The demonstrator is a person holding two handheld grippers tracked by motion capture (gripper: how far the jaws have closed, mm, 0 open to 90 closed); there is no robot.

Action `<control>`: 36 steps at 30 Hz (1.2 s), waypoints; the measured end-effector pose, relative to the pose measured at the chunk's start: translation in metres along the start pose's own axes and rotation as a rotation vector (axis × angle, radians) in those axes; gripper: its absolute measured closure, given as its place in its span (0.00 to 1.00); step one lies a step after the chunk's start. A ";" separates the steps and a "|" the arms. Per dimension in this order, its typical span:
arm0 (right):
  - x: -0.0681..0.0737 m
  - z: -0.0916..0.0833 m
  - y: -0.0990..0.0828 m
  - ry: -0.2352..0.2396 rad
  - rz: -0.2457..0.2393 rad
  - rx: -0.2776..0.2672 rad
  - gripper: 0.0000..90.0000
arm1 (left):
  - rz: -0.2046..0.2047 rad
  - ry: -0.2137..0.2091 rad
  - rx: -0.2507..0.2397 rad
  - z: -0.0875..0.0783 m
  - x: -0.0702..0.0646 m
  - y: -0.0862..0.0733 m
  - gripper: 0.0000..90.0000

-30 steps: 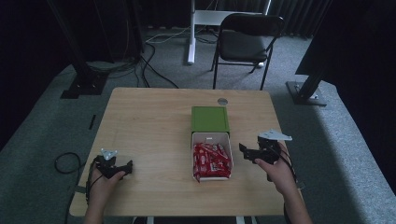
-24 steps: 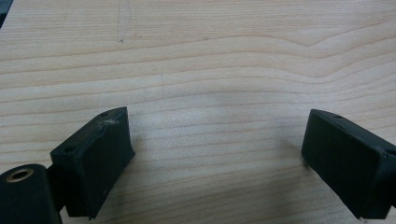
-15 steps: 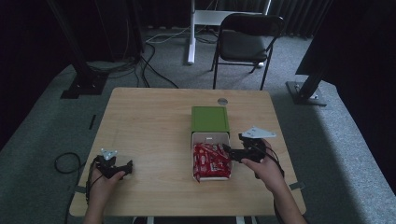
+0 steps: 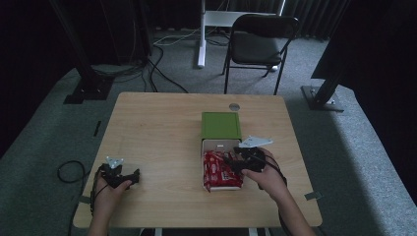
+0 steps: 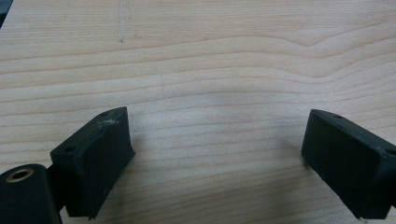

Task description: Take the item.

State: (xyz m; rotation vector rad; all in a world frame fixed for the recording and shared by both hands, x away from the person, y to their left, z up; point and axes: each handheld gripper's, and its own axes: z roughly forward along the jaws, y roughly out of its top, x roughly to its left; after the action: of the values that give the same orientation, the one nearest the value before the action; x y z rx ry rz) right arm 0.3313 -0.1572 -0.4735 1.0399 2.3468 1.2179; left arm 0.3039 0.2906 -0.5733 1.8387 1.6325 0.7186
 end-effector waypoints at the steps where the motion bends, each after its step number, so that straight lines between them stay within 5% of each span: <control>1: 0.000 0.000 0.000 0.000 0.000 0.000 0.46 | 0.000 0.000 0.000 0.000 0.000 0.000 0.10; 11: 0.003 0.019 -0.008 0.021 -0.043 0.090 0.60 | 0.000 0.000 0.000 0.000 0.000 0.000 0.10; 24: 0.004 0.029 -0.002 -0.026 -0.087 0.207 0.77 | 0.000 0.000 0.000 0.000 0.000 0.000 0.10; 36: 0.003 0.022 0.001 0.006 -0.023 0.170 0.89 | -0.001 0.000 0.000 0.000 0.000 0.000 0.10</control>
State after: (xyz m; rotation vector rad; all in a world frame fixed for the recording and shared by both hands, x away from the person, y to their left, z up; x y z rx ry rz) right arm 0.3416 -0.1423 -0.4855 1.0589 2.4953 1.0285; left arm 0.3039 0.2906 -0.5733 1.8383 1.6330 0.7182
